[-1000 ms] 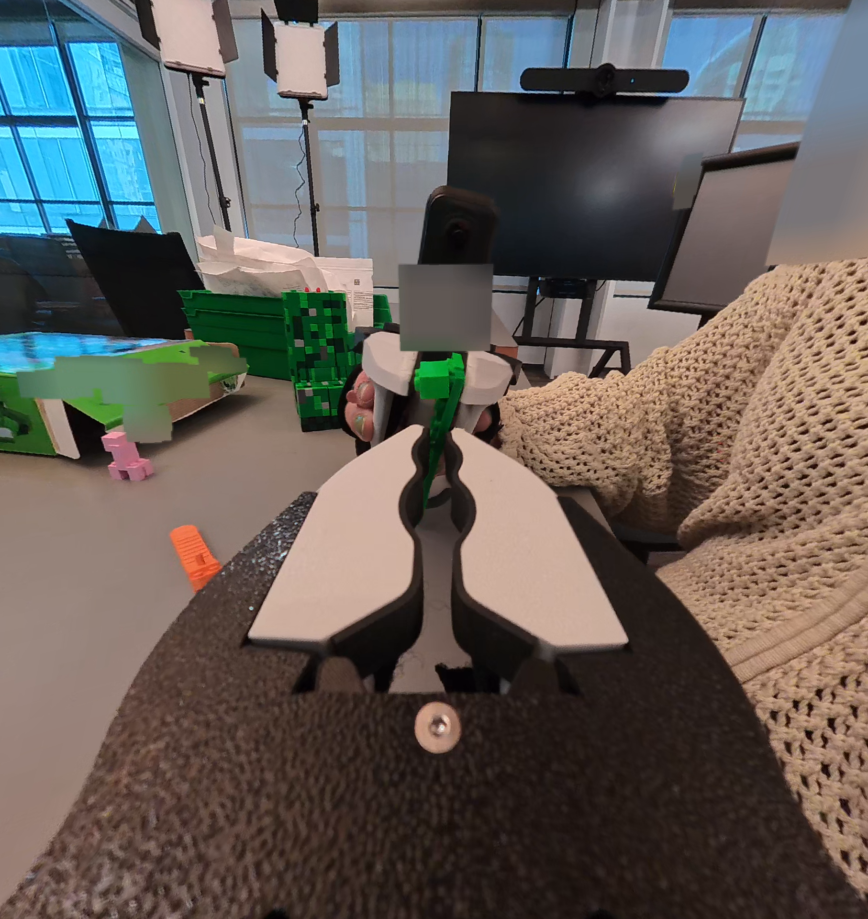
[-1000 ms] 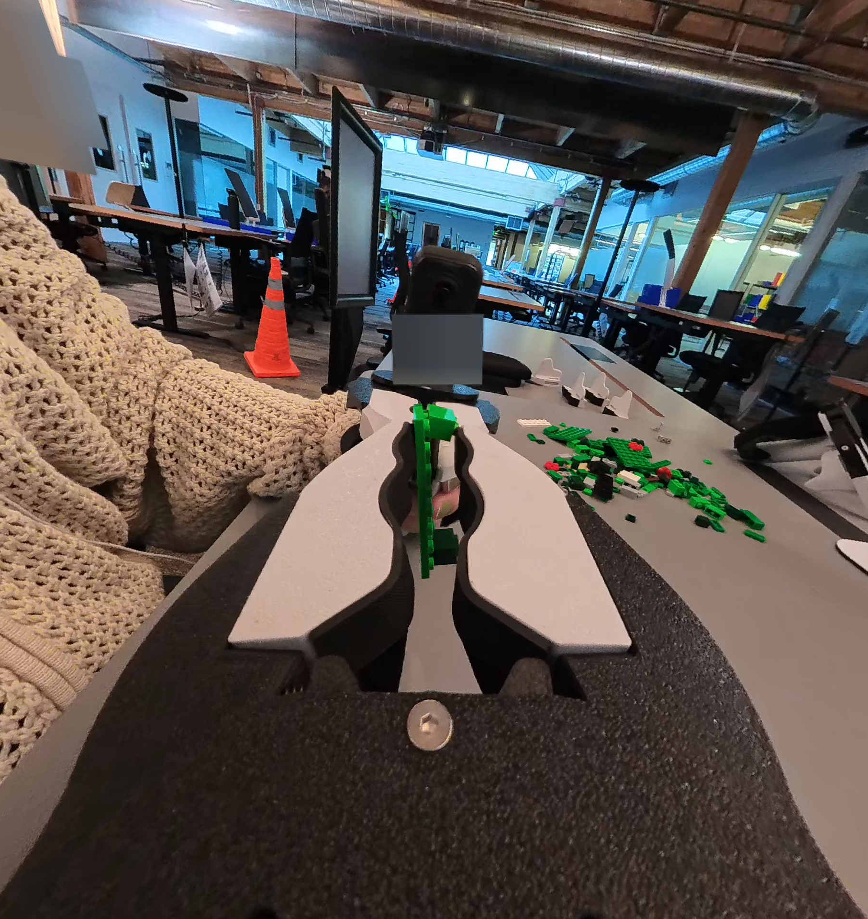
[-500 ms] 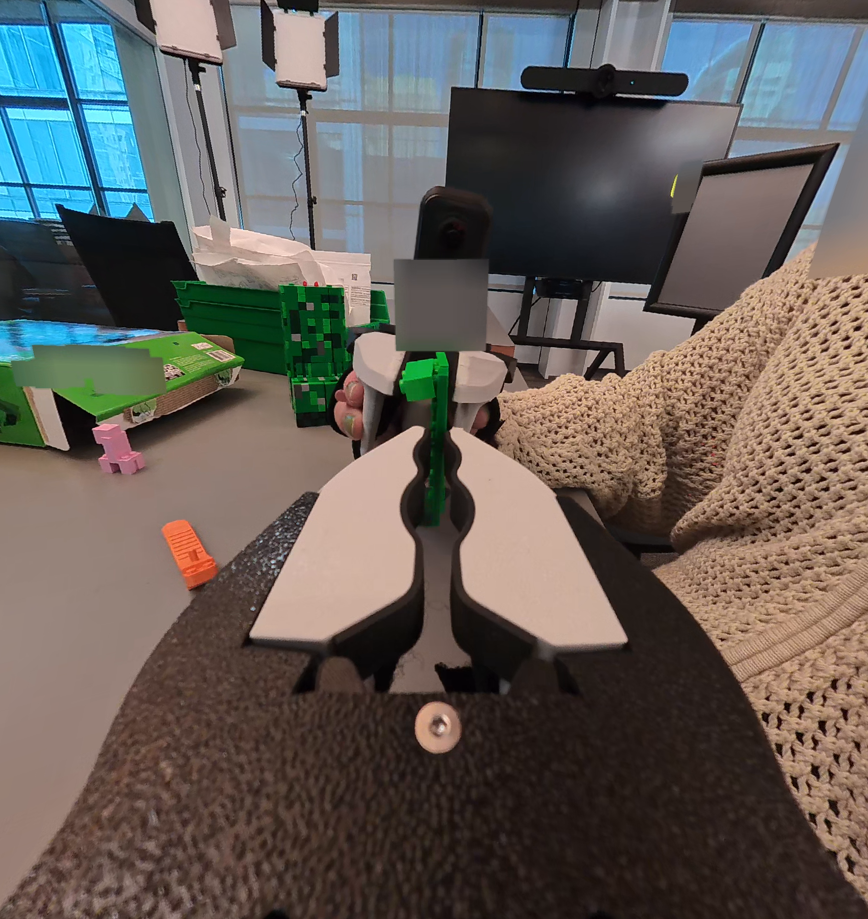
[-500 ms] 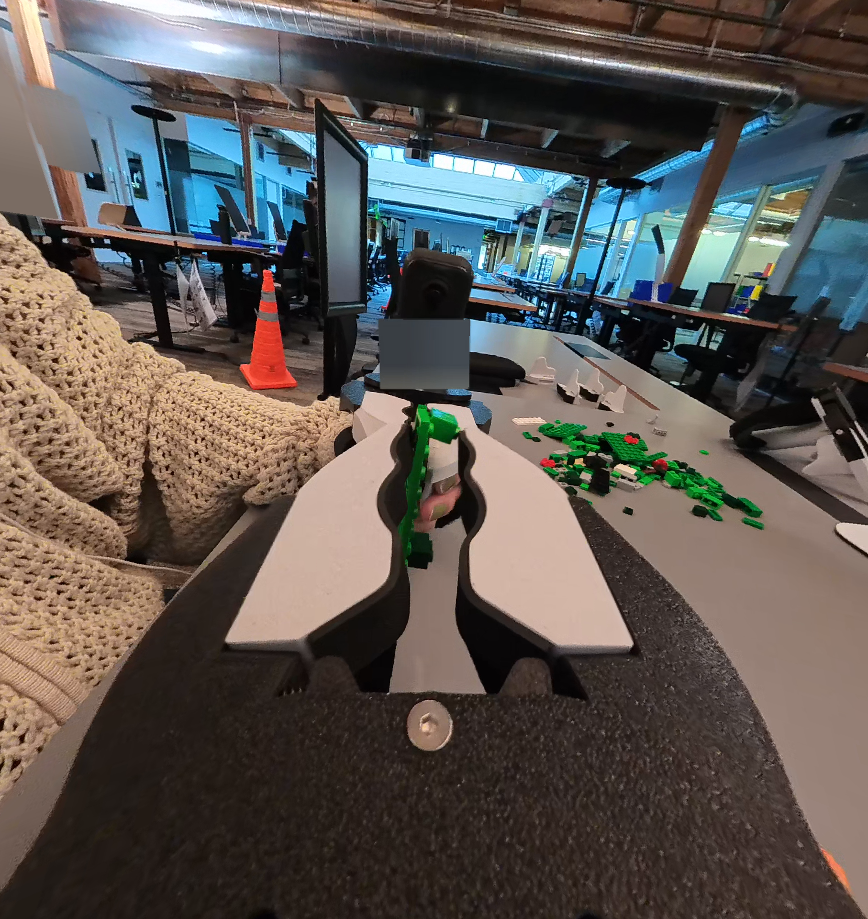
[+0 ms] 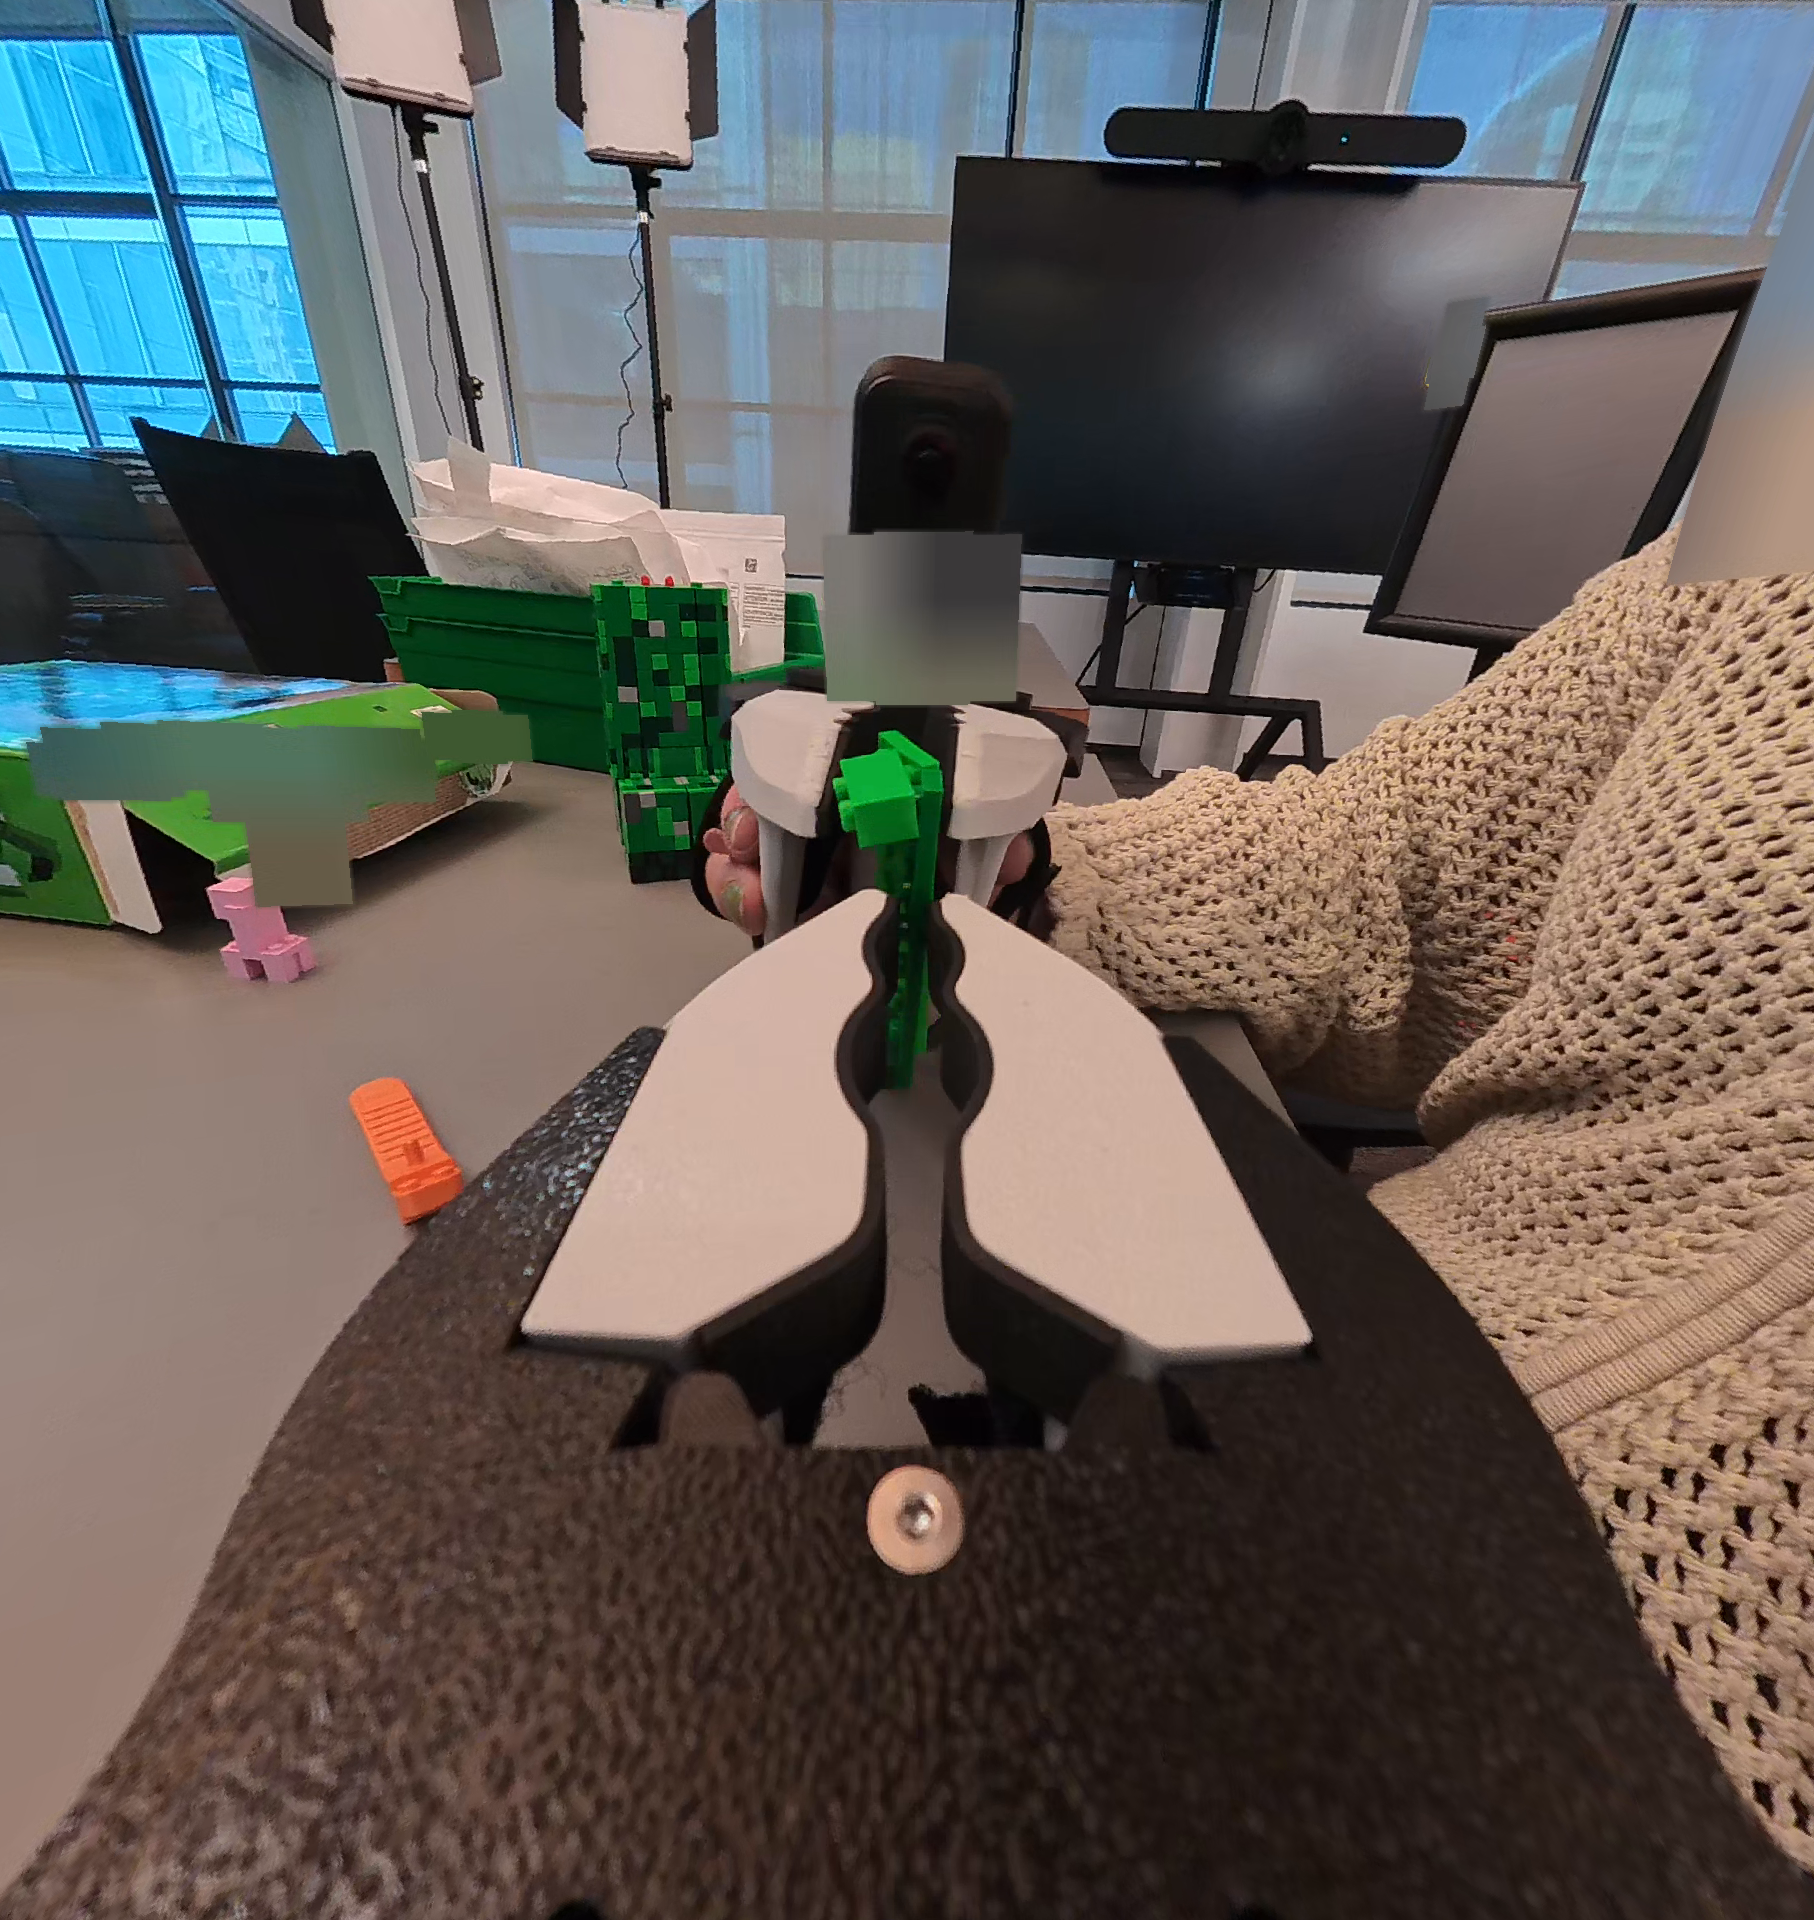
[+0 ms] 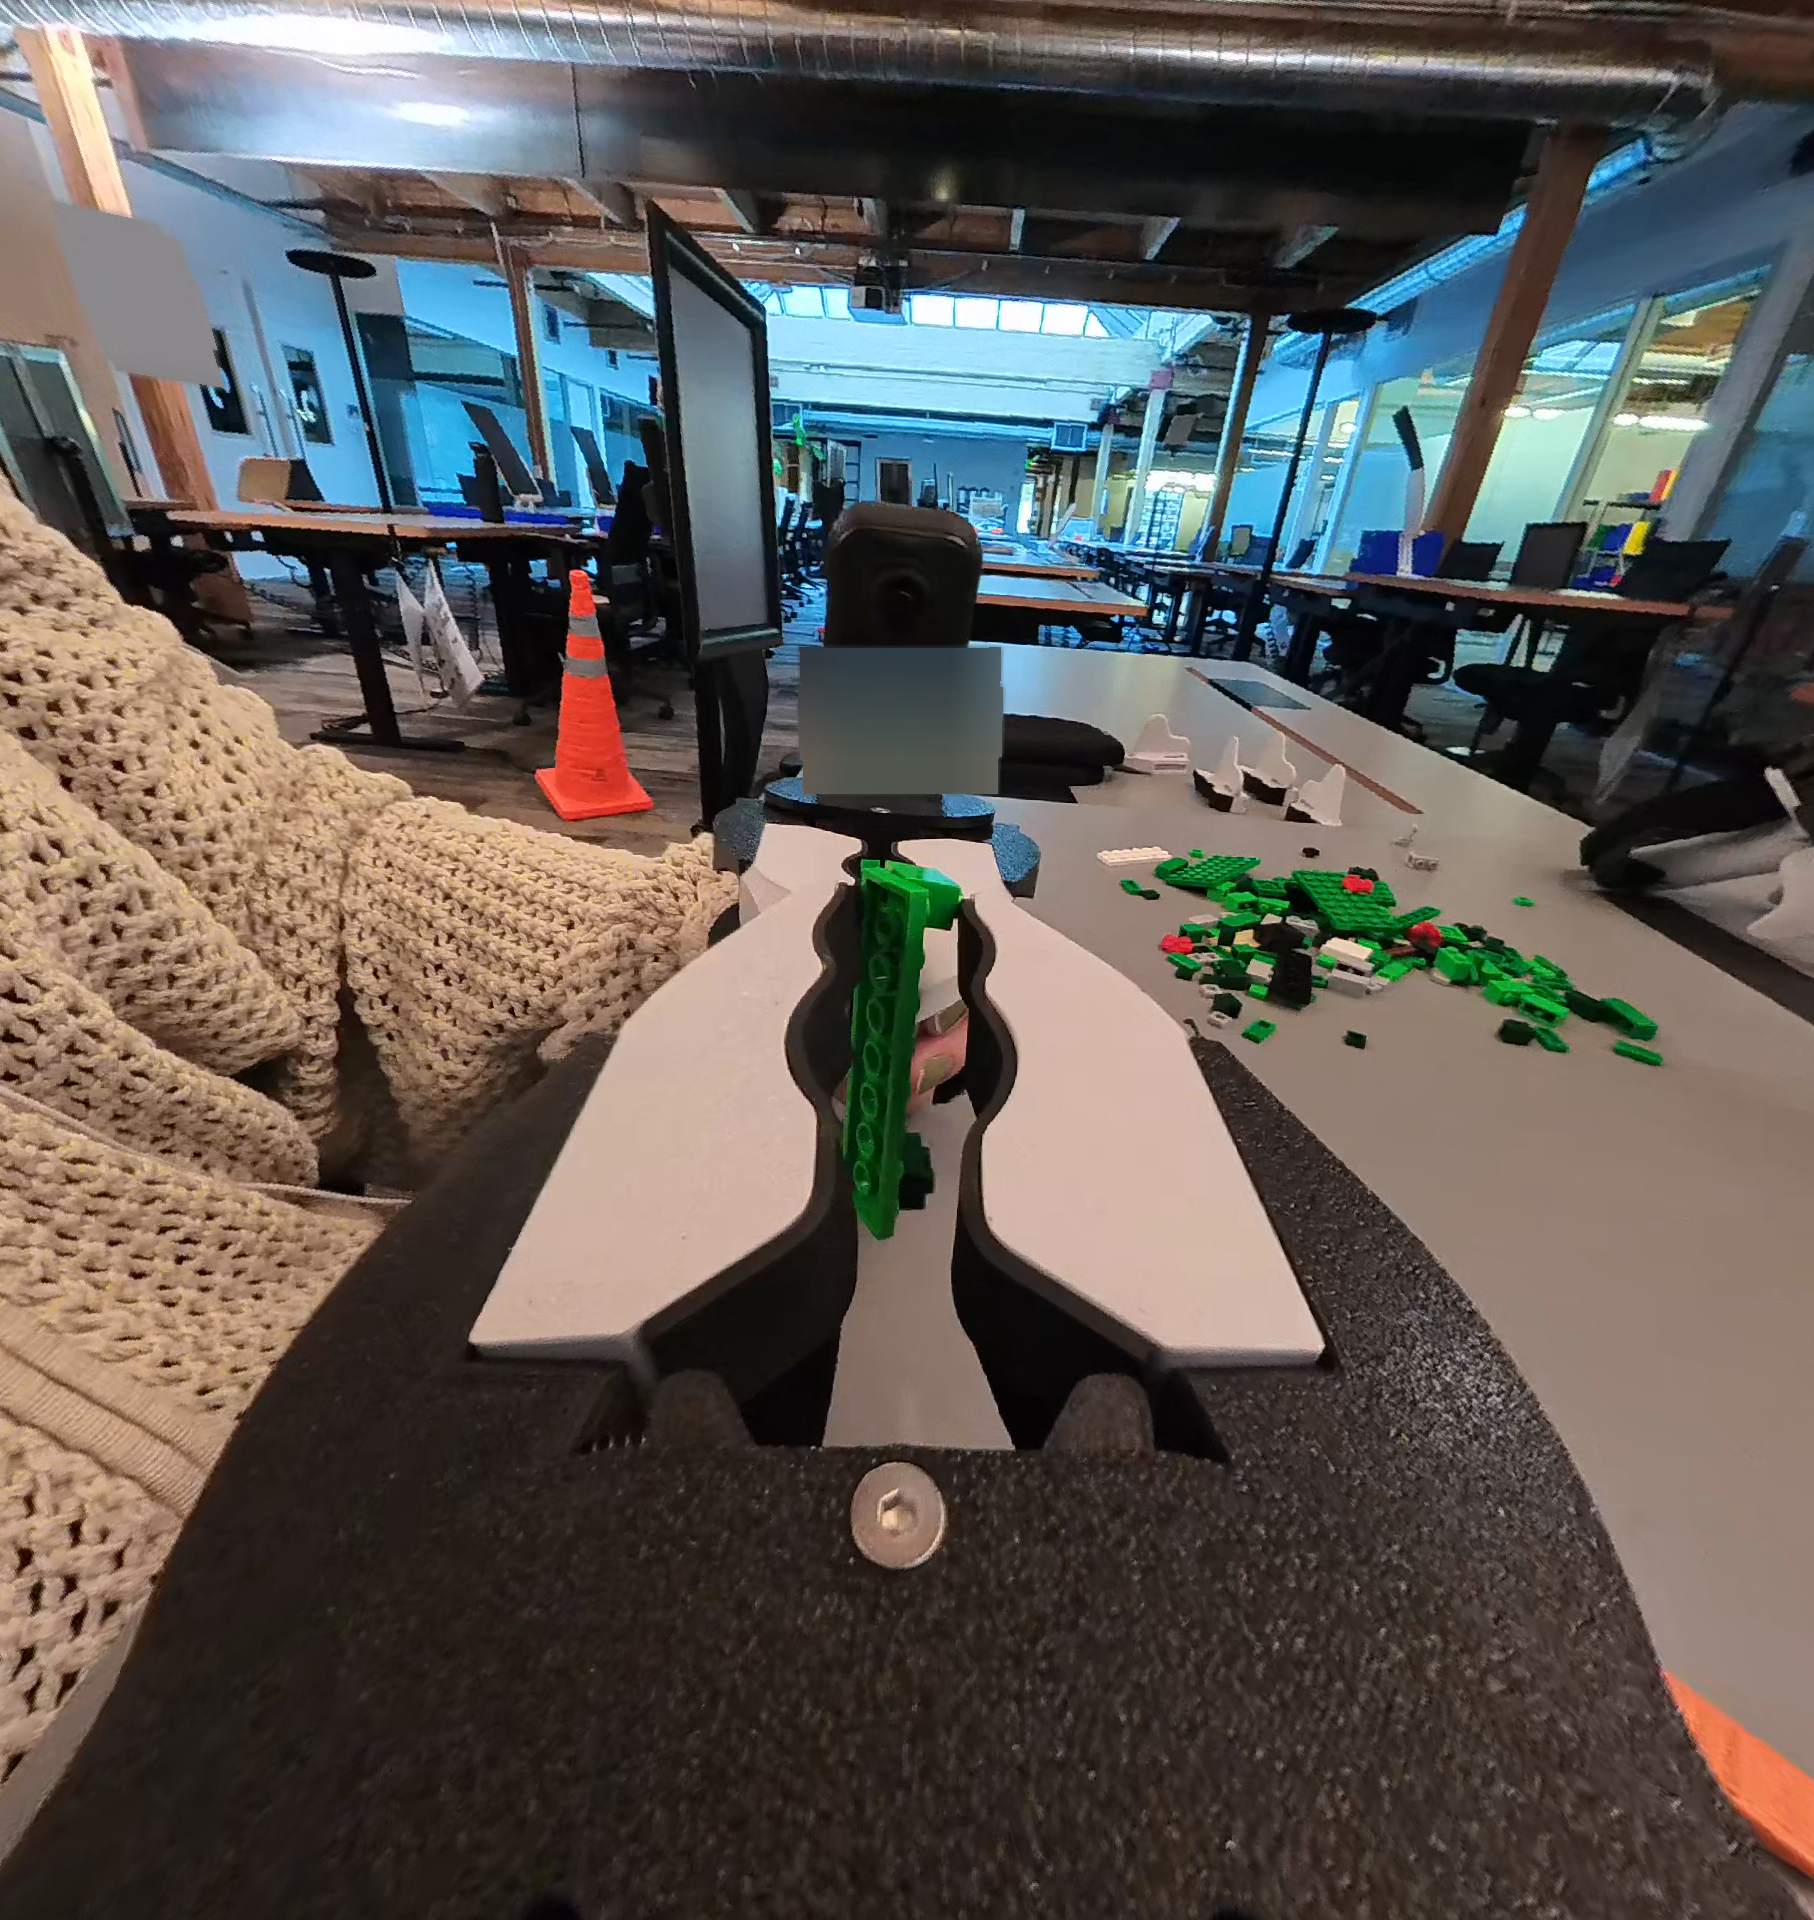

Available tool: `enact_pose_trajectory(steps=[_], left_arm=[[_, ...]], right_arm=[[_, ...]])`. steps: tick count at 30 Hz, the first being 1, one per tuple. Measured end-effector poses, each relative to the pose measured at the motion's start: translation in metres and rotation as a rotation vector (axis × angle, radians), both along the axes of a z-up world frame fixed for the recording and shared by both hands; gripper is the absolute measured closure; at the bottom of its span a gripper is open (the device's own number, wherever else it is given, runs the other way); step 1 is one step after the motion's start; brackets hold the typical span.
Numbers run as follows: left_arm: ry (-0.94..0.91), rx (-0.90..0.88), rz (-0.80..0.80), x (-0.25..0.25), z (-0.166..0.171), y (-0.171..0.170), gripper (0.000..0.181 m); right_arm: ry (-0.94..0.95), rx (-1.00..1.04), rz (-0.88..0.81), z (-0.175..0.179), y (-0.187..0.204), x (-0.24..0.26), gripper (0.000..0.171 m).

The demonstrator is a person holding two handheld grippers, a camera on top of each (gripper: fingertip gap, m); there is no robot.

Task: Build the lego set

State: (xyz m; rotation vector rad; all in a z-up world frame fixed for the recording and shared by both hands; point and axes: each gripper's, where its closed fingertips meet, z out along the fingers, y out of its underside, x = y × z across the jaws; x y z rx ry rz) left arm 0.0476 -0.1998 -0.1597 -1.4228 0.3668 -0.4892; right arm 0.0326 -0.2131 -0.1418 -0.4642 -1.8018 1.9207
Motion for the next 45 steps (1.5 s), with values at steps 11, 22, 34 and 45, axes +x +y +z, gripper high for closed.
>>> enact_pose_trajectory(steps=[11,22,34,45], left_arm=[[0.018,0.021,0.060,-0.005,0.001,0.002,0.176],[0.022,0.027,0.091,-0.008,0.002,0.004,0.175],[0.030,0.101,0.154,-0.016,0.012,0.000,0.154],[-0.001,0.091,0.082,-0.008,0.013,-0.001,0.168]], right_arm=[[0.024,0.014,-0.037,0.000,0.001,-0.003,0.155],[0.042,0.017,-0.052,0.001,0.002,-0.004,0.155],[0.002,0.000,-0.014,-0.004,0.005,-0.003,0.155],[-0.043,-0.025,0.043,-0.004,0.002,0.001,0.155]])
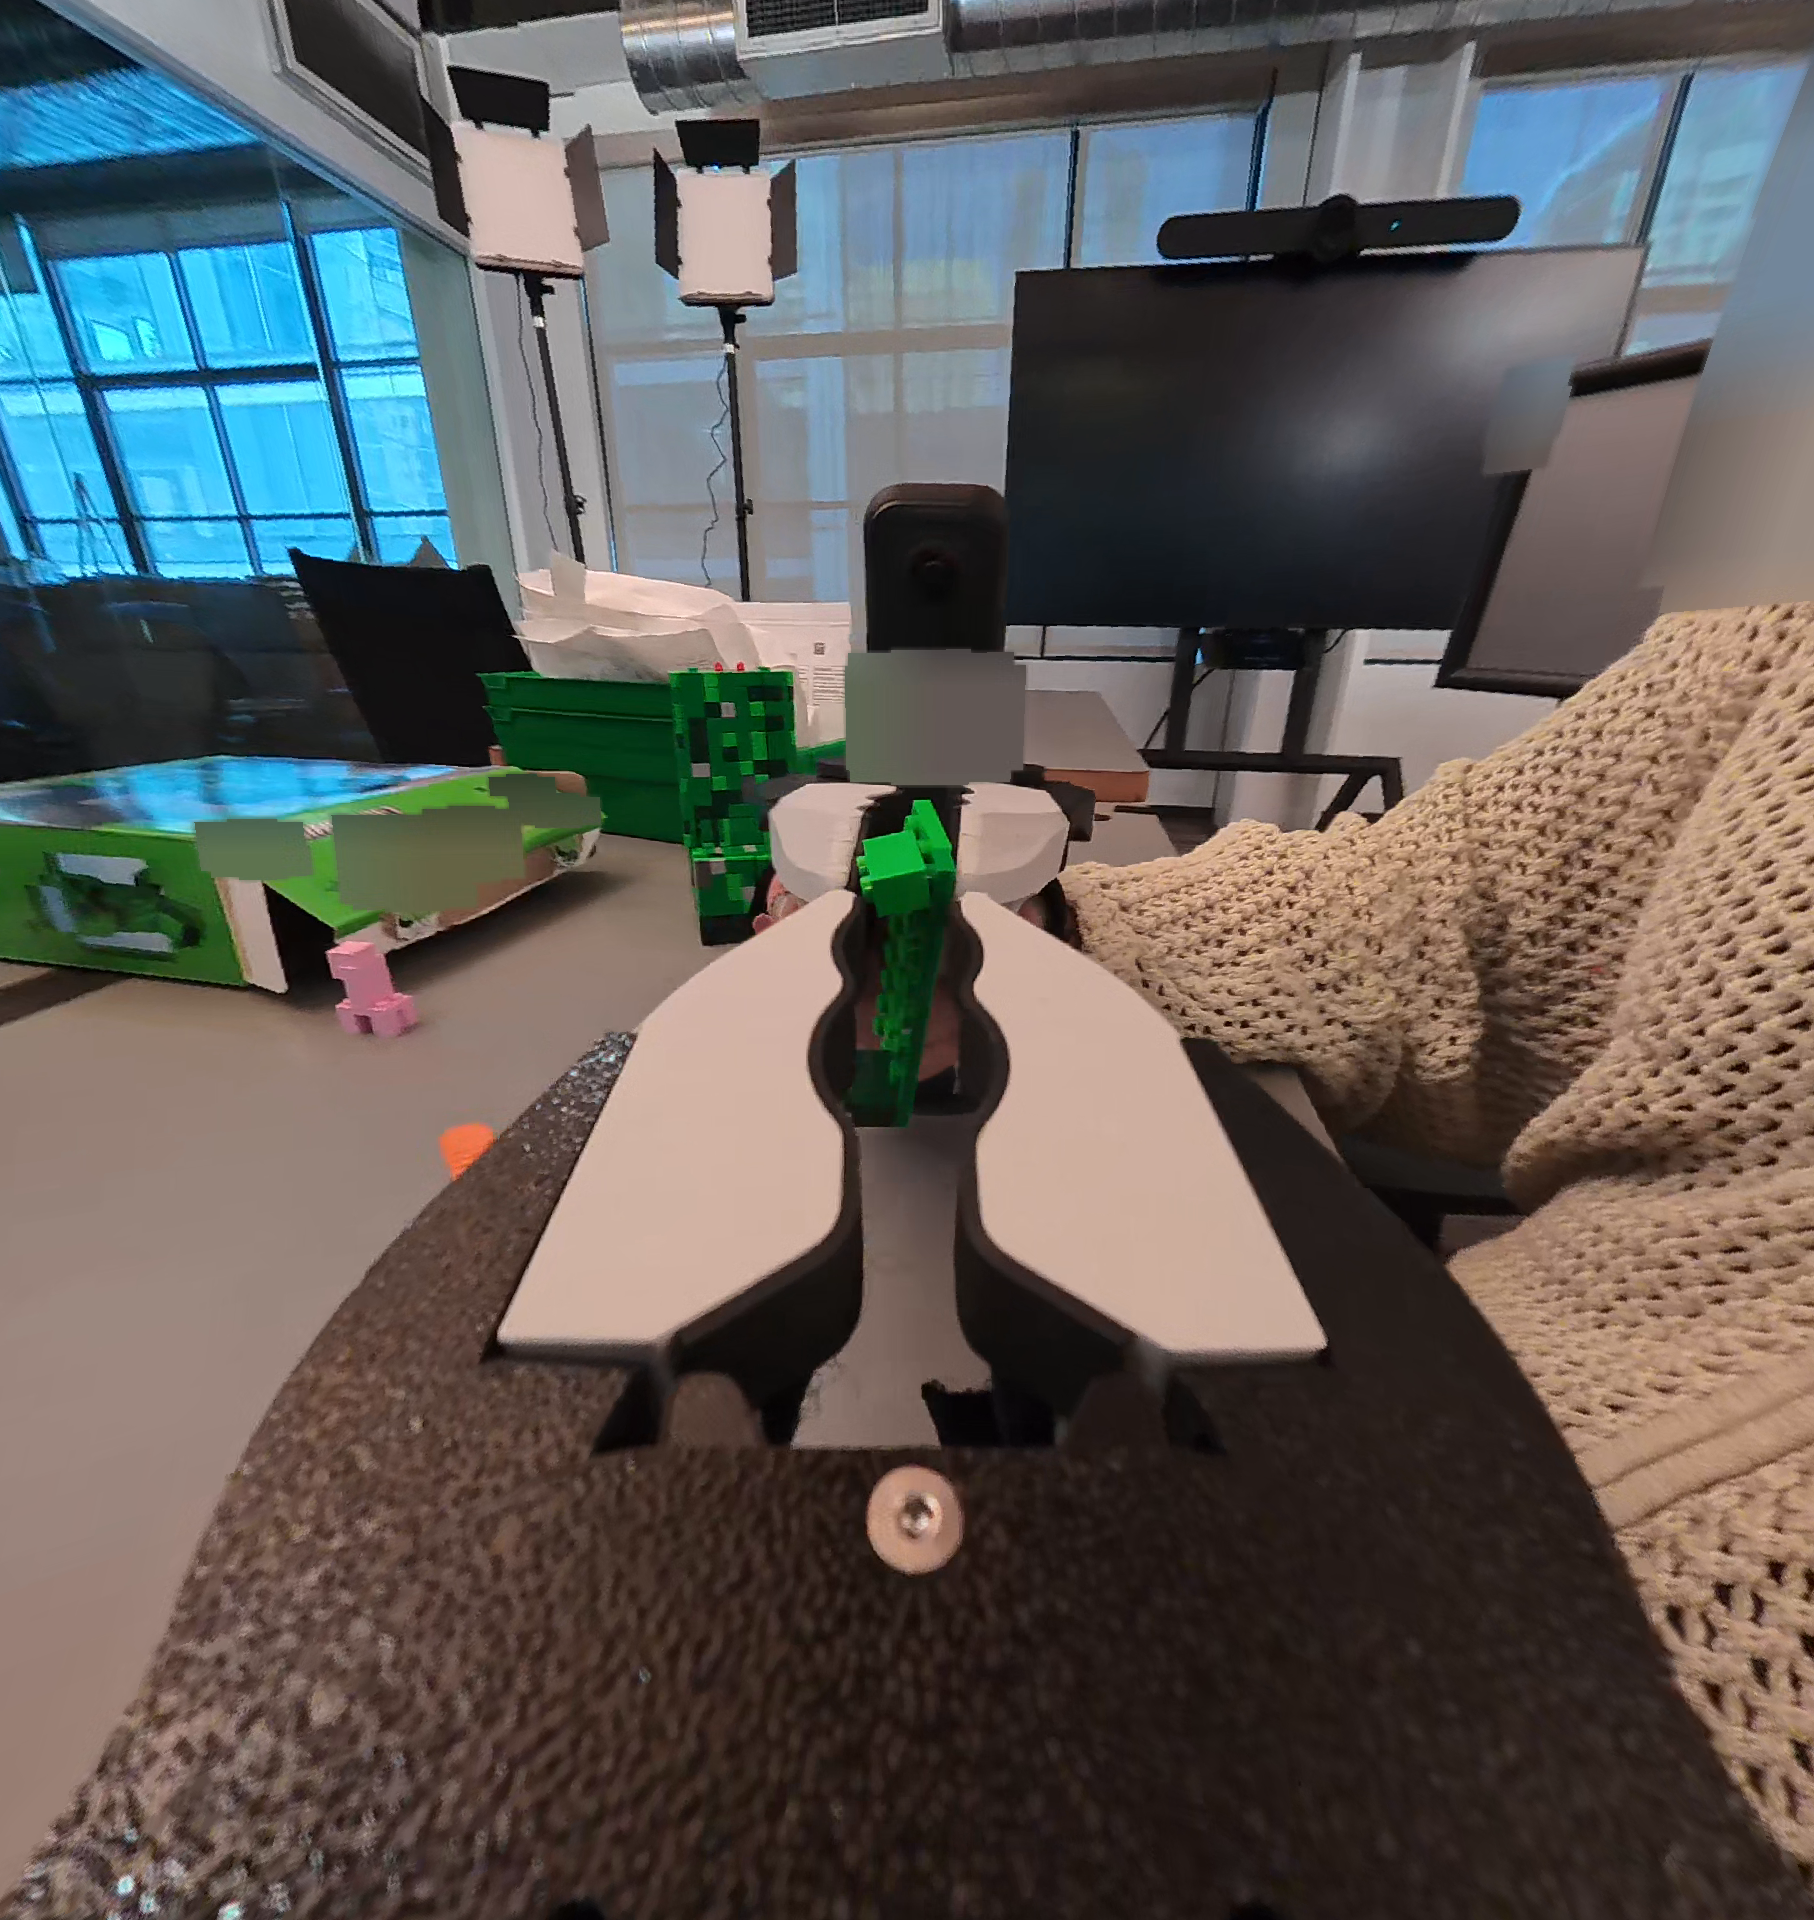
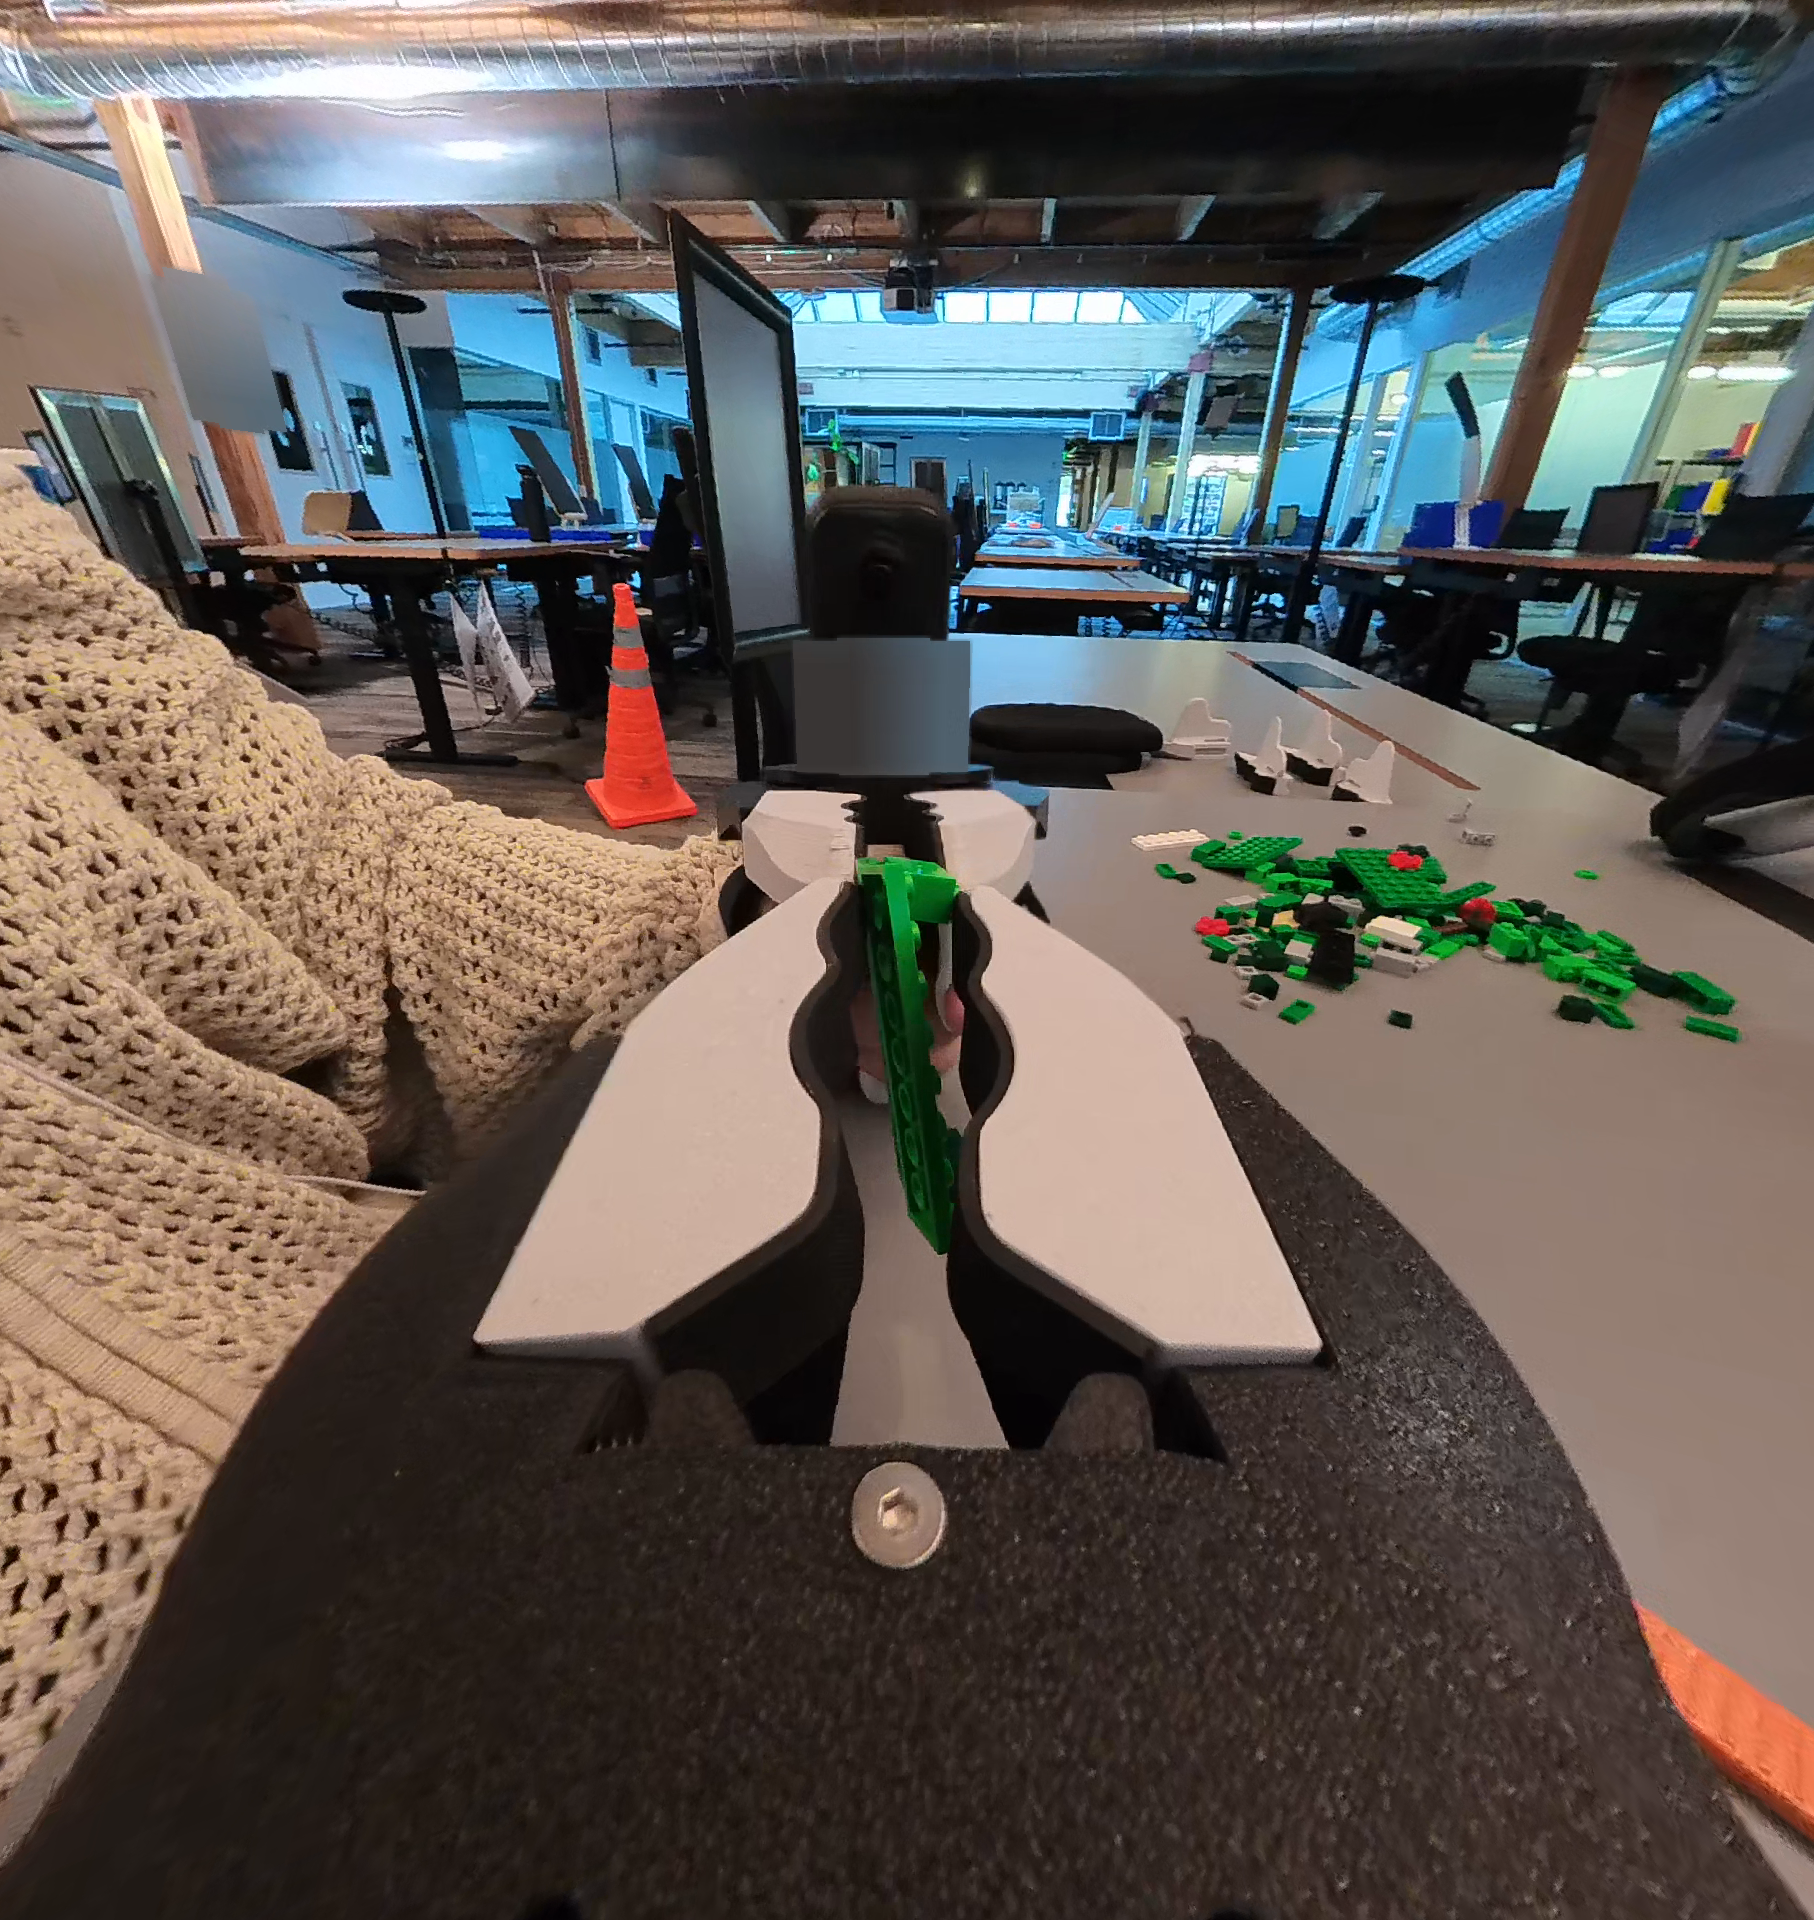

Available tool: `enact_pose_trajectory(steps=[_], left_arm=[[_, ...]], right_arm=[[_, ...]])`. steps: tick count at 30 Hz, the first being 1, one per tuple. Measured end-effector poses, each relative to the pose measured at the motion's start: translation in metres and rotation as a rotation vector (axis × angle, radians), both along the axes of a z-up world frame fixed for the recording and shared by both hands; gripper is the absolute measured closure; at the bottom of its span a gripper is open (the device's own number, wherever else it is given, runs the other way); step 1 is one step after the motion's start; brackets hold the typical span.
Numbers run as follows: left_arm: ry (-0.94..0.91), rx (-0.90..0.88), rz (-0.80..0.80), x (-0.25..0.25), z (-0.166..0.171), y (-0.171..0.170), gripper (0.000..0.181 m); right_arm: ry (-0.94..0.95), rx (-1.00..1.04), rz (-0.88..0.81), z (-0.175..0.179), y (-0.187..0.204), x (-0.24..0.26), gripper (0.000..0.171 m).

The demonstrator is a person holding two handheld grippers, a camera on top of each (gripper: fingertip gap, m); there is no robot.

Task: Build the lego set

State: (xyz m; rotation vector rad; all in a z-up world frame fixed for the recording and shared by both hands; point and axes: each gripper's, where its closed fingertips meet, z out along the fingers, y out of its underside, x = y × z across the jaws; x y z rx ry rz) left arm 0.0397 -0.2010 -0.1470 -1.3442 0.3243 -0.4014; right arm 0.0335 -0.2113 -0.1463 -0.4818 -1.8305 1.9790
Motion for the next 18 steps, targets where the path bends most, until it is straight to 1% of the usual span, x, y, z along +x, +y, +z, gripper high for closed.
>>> enact_pose_trajectory(steps=[8,15,18], left_arm=[[-0.045,-0.033,-0.001,-0.0043,-0.0017,0.0020,0.169],[-0.046,-0.040,0.016,-0.0062,-0.0027,0.0035,0.169],[-0.012,-0.016,0.049,-0.0072,-0.0014,0.0034,0.167]], right_arm=[[-0.095,-0.038,0.005,-0.0021,0.0015,-0.0037,0.155],[-0.123,-0.062,0.013,-0.0024,0.0028,-0.0046,0.155],[-0.123,-0.093,0.025,-0.0006,0.0026,-0.0050,0.156]])
